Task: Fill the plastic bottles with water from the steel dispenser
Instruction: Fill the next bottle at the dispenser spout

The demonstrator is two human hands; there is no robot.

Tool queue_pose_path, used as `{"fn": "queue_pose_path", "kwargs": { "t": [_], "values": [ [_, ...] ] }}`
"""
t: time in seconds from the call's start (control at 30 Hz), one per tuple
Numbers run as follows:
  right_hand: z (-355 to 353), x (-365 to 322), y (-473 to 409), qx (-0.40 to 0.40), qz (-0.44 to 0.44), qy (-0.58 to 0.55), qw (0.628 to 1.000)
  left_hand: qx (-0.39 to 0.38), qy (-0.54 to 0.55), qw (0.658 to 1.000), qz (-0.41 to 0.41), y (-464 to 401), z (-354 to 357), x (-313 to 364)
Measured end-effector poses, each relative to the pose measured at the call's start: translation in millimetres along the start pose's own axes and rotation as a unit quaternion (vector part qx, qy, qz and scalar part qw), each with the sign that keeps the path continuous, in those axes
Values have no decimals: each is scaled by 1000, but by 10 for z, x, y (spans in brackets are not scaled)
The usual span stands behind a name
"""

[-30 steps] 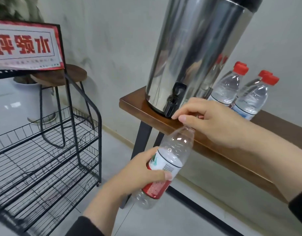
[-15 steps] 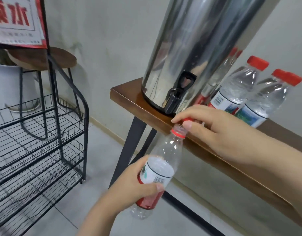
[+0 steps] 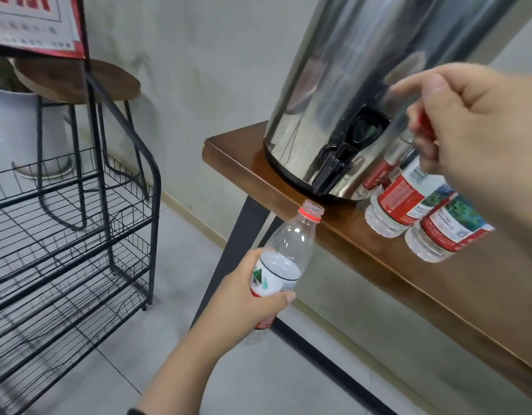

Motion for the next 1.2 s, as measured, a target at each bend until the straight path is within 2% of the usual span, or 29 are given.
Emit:
{"fn": "queue_pose_path", "kwargs": {
  "t": [0.17, 0.27, 0.37, 0.57, 0.7, 0.83, 0.93, 1.07, 1.2],
  "values": [
    [272, -147, 86, -96, -11, 153, 983, 5, 1, 1000, 1, -42, 29, 35],
    [290, -185, -1, -87, -16, 221, 971, 12, 8, 1000, 3, -63, 28, 59],
    [384, -181, -62, -113, -4, 249, 962, 13, 15, 1000, 4, -76, 28, 73],
    [431, -171, -83, -109, -18, 228, 967, 17, 25, 1000, 9, -87, 12, 94],
    [400, -105, -26, -59, -37, 212, 975, 13, 26, 999, 13, -89, 27, 97],
    [419, -83, 213, 41, -118, 184, 975, 16, 25, 999, 12, -97, 17, 90],
    [591, -1, 395, 62, -179, 231, 954, 13, 26, 1000, 10, -96, 19, 81],
    [546, 198, 460, 35, -117, 178, 976, 10, 18, 1000, 11, -96, 13, 69],
    [281, 458, 558, 72, -87, 63, 992, 7, 18, 1000, 10, -96, 26, 43]
  ]
}}
Point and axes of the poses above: each hand's wrist, its own y-axis away from the middle knuckle, its own z-axis out of the palm, x = y × z, the point moved 9 cm from there along -y, towards the middle knuckle, and after that the axes turned 15 degrees about z, right-handed, at the moved point
